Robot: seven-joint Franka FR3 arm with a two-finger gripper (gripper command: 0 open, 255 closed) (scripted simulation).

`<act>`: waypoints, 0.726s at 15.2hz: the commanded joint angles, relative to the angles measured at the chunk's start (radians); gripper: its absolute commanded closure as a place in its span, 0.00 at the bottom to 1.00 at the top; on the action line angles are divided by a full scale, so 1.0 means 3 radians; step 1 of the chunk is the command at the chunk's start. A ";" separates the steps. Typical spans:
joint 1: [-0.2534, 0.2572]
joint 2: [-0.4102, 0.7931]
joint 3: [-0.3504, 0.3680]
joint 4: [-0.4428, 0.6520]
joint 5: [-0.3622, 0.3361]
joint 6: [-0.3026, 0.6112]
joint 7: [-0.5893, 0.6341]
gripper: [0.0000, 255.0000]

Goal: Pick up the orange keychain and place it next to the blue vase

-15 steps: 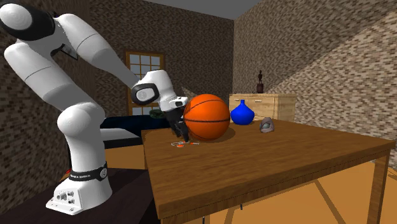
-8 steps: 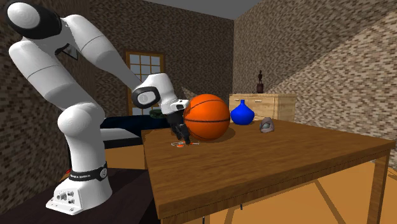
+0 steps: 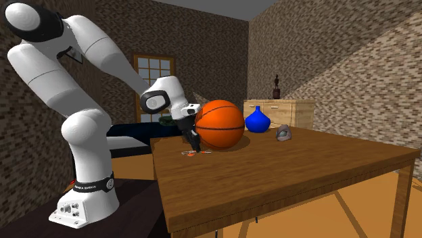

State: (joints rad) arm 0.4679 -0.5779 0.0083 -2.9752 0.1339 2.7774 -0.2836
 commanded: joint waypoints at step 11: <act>-0.0068 -0.0267 0.0008 0.0137 -0.0056 -0.0461 0.0023 1.00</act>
State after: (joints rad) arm 0.4500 -0.6453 0.0096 -2.9410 0.1195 2.6595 -0.2786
